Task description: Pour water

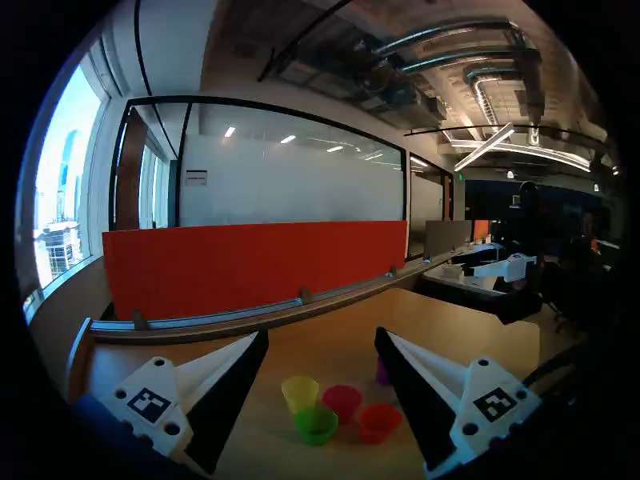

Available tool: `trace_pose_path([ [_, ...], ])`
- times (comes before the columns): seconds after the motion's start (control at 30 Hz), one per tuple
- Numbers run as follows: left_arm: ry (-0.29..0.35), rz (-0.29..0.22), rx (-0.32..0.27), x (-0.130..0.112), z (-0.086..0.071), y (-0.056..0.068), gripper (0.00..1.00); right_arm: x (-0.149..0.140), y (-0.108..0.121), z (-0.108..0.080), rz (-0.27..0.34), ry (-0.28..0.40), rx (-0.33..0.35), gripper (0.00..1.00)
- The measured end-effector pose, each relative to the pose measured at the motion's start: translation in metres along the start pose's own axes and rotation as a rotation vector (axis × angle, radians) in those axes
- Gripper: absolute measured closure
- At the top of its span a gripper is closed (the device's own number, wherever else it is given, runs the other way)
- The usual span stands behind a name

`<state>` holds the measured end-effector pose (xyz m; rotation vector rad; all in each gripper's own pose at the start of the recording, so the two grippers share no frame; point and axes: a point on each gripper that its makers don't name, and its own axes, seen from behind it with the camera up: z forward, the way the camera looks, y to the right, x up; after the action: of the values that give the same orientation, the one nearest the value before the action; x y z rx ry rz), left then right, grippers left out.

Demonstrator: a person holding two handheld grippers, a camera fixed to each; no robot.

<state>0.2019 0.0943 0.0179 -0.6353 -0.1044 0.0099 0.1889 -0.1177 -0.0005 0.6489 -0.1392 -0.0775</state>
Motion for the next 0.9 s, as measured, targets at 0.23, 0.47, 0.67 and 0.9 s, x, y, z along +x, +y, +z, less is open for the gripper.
trace_pose_path([
  [0.23,-0.056,0.024,-0.053,-0.013,0.0,0.003,0.01,-0.012,-0.002,0.0,-0.036,-0.069,0.038,0.0],
  [0.47,-0.112,0.027,-0.08,-0.028,0.004,0.003,0.01,-0.016,-0.006,-0.002,-0.064,-0.102,0.067,0.0],
  [0.67,-0.171,0.048,-0.1,-0.046,0.007,0.004,0.01,-0.03,-0.011,-0.003,-0.067,-0.152,0.099,0.0],
  [0.9,-0.222,0.105,-0.121,-0.067,0.01,0.008,0.01,-0.052,-0.013,-0.001,-0.095,-0.215,0.122,0.0],
])
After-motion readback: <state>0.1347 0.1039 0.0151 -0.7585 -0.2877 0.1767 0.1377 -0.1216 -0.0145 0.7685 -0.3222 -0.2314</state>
